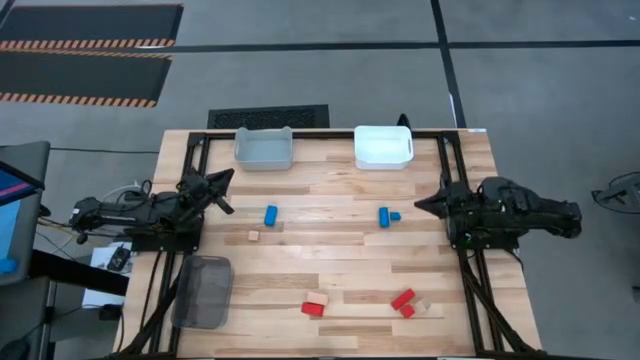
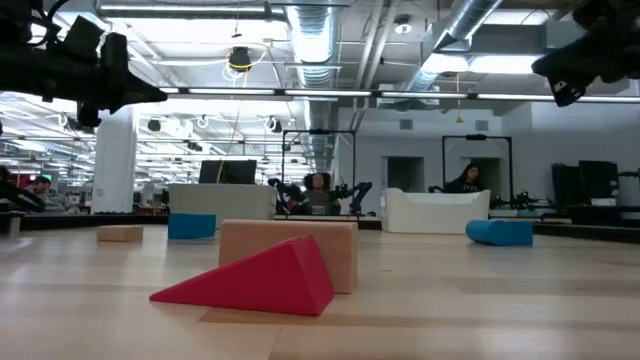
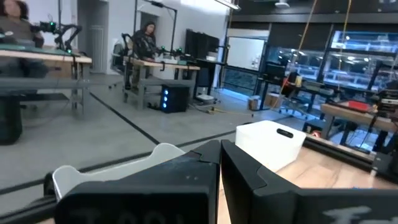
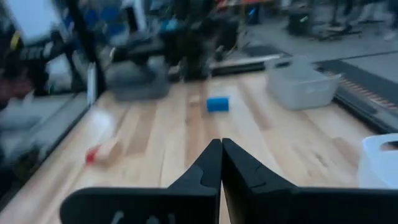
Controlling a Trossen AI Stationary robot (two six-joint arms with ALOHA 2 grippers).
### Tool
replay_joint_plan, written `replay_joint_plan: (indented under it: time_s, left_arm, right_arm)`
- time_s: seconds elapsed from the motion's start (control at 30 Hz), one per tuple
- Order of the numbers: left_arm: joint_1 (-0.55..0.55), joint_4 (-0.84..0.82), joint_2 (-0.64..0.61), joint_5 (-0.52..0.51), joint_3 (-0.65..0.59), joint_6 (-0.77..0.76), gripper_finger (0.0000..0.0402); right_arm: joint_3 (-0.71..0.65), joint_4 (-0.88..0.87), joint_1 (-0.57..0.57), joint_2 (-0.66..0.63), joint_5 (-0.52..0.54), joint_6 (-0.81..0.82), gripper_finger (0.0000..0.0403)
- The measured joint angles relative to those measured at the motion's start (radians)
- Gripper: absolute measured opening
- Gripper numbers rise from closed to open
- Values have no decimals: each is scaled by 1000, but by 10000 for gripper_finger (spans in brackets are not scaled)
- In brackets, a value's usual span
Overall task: Sort & place blocks by color
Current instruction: Put the blue triangle block into the gray bin
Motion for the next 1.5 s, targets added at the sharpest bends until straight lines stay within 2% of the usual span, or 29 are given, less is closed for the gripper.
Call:
replay_joint_plan:
  time_s: [0.13,0.23,0.4,0.67,0.87,1.0,1.1,1.27,1.37,1.43,1.5]
  left_arm:
    - [27,10,0,88,0,61,0]
    - [29,6,0,138,0,102,0]
    - [29,-15,0,137,0,147,0]
    - [29,-82,0,12,0,137,0]
    - [29,-82,8,13,0,143,0]
    - [43,-82,8,12,0,189,0]
    - [57,-82,8,15,0,193,0]
    - [64,-79,48,59,0,165,5]
    - [71,-64,75,48,0,171,11]
    - [81,-39,88,47,0,157,14]
    - [88,-54,98,83,0,111,19]
  right_arm:
    - [-94,259,-22,4,82,225,27]
    - [-189,450,-33,39,165,283,27]
    - [-273,613,-62,117,234,177,27]
    - [-285,903,-125,196,252,42,27]
    - [-285,861,-193,228,288,71,39]
    - [-285,801,-205,281,288,152,73]
    - [-285,819,-204,353,296,168,102]
    - [-240,828,-213,457,406,179,146]
    - [-217,815,-232,524,446,242,162]
    - [-186,762,-245,564,411,313,167]
    - [-134,675,-240,600,334,330,171]
